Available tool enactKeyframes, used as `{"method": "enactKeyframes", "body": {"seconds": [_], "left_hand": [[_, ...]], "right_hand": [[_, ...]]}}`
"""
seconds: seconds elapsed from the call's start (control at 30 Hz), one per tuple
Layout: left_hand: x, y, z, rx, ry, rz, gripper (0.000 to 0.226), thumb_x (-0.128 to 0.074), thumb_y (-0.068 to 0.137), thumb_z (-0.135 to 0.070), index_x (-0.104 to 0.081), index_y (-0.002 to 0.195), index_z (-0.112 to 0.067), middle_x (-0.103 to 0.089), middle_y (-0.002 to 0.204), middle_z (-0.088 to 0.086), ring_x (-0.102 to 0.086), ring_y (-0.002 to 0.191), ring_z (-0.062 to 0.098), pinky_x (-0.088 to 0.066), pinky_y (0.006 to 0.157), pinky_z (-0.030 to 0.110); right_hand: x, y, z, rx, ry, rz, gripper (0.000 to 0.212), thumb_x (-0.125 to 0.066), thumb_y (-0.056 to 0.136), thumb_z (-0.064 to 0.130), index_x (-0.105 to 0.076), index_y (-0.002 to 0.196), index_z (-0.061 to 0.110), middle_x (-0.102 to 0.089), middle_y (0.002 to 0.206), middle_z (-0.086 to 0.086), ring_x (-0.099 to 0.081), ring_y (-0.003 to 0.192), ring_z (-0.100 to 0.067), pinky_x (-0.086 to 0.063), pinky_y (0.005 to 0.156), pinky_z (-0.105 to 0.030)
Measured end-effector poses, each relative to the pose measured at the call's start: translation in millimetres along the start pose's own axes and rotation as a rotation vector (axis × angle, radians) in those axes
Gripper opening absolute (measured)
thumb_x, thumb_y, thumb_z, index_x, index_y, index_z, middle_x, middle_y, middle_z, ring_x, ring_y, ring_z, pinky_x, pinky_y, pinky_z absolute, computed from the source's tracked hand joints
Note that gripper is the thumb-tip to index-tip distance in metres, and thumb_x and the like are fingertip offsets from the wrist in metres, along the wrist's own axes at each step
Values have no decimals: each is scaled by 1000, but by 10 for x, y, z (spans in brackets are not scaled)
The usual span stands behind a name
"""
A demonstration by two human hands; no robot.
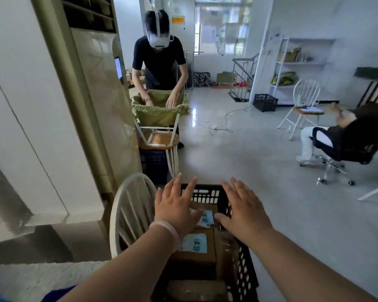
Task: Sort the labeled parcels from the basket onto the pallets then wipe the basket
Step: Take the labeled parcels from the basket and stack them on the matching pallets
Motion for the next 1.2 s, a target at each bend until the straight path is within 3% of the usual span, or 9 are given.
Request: {"method": "enactKeyframes", "body": {"seconds": [0.27, 0.5, 0.83, 0.93, 1.07, 1.2], "left_hand": [[-898, 247, 21, 4, -69, 241, 86, -47, 89, -66, 10, 150, -46, 12, 163, -2, 6, 150, 25, 2, 120, 50], [-1526, 375, 223, 152, -86, 380, 87, -48, 88, -65, 9, 151, -46, 9, 163, -1, 1, 150, 25, -3, 120, 49], [-2208, 1026, 407, 358, -130, 454, 84, -47, 90, -63, 6, 153, -41, 7, 163, 0, 0, 150, 25, -9, 121, 46], [-2532, 1243, 462, 408, -146, 487, 84, -45, 91, -63, 8, 153, -42, 9, 163, -1, 1, 150, 26, -9, 120, 47], [-2997, 1437, 508, 455, -171, 523, 83, -49, 91, -59, 4, 153, -41, 8, 163, 0, -1, 149, 27, -11, 119, 47], [-3431, 1587, 591, 503, -187, 536, 89, -51, 90, -60, 10, 152, -43, 9, 163, 2, -3, 148, 29, -16, 119, 50]], "right_hand": [[-683, 87, -602, -265, 95, 193, 89, -56, 92, 54, 1, 157, 32, 4, 165, 2, 2, 152, -19, -8, 122, -39], [-1318, 335, -780, -238, 114, 403, 90, -59, 91, 53, -2, 157, 32, 0, 165, 2, -1, 151, -20, -9, 123, -39], [-1991, 1266, -1028, -187, 182, 553, 89, -61, 90, 50, -6, 157, 30, -6, 164, 1, -6, 151, -20, -12, 120, -39], [-2373, 1548, -1160, -251, 252, 586, 90, -64, 89, 49, -7, 157, 31, -11, 163, 1, -10, 150, -21, -18, 120, -43], [-2905, 1869, -1331, -327, 333, 593, 91, -67, 85, 48, -12, 156, 30, -27, 155, 0, -29, 141, -22, -35, 114, -47], [-3365, 2140, -1579, -460, 376, 628, 94, -71, 85, 40, -10, 157, 27, -28, 155, -6, -36, 139, -26, -40, 111, -46]]}}
Point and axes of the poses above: each hand's wrist, its own y-axis towards the middle knuckle, its own x-axis out of the back of the hand, z = x × y, the point moved 5 cm from there along y, towards the middle knuckle
